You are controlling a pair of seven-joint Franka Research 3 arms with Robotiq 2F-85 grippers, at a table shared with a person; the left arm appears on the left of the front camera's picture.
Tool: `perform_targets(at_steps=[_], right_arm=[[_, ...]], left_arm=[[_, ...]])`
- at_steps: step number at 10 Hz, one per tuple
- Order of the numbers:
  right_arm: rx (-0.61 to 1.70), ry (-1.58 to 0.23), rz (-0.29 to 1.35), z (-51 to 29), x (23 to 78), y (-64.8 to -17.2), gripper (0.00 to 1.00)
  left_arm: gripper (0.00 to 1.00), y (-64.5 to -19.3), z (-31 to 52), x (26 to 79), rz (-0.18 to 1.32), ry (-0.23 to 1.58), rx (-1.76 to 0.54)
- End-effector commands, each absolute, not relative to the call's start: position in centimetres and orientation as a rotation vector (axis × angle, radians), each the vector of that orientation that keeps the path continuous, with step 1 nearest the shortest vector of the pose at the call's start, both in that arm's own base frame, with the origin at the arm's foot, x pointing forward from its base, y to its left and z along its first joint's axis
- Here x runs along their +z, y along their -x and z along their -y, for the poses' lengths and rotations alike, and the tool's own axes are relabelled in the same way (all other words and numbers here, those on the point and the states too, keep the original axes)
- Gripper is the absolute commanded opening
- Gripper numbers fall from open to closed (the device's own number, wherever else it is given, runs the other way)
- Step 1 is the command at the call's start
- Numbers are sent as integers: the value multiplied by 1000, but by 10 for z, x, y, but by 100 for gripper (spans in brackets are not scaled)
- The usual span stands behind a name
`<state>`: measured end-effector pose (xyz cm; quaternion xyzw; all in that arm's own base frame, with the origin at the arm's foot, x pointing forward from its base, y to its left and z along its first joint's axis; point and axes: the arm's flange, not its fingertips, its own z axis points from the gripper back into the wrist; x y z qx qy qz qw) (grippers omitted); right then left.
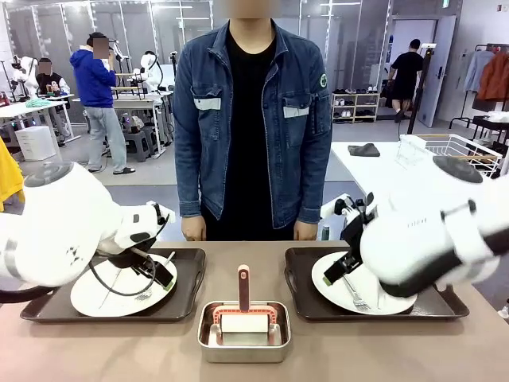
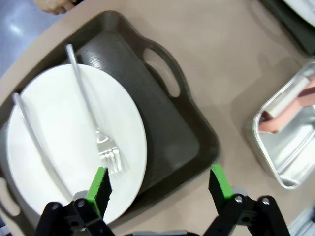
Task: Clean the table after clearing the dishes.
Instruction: When the left (or right) Handle tray is removed, use the left hand (or right hand) to clean the left (or right) side of the table with the Lint Roller.
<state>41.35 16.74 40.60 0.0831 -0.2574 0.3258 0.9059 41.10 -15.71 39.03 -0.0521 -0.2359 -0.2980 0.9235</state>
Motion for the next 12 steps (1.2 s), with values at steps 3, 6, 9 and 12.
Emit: perform_targets(at_steps=[3,6,9,12], right_arm=[[664,-456,397,-127,432,-452,100],[591,-919,275,-85,432,-452,100],[393,-1285,242,-16,414,-434,100],[130,-1304,433,96,407,-405,100]], left_arm=[[100,-443,108,430,298,407,-611],[100,-455,54,440,167,923,-558],[100,-443,-28,417,178,1397,-450],[100,-415,-144,393,396,1450,-209]])
